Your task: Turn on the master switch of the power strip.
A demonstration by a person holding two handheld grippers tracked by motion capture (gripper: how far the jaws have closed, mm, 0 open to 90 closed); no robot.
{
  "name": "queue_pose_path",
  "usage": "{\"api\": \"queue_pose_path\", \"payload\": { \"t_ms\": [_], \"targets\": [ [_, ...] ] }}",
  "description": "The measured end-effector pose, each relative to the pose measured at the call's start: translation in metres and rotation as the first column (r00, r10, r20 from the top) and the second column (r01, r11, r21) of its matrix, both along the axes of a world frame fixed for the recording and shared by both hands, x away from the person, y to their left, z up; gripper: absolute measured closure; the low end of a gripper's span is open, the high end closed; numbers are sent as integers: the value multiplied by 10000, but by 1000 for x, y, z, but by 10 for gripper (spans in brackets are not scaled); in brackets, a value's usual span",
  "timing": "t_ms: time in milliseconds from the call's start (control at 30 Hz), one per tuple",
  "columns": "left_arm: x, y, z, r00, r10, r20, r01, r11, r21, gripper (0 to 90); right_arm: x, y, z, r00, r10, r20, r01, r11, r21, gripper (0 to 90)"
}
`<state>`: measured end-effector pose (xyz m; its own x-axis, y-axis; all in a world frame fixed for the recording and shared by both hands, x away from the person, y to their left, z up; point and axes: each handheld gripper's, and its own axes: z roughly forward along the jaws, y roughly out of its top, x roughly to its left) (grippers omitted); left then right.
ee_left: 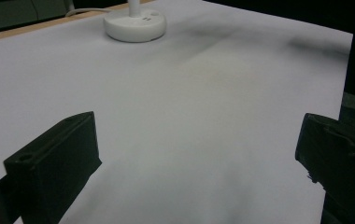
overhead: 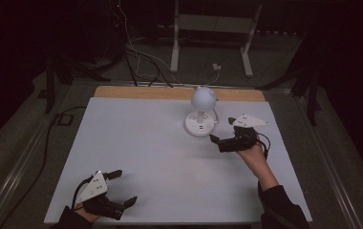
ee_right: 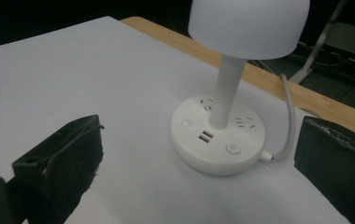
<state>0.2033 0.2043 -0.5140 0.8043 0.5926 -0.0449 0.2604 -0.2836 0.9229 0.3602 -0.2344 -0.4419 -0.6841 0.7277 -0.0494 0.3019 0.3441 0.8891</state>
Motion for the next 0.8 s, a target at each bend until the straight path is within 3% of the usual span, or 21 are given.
{"api": "queue_pose_path", "payload": {
  "t_ms": [800],
  "targets": [
    [0, 0, 0, 10000, 5, 14, -5, 10000, 26, 2, 37, 3, -13, 9989, -392, -249, 392, 9992, 9, 36]
  ]
}}
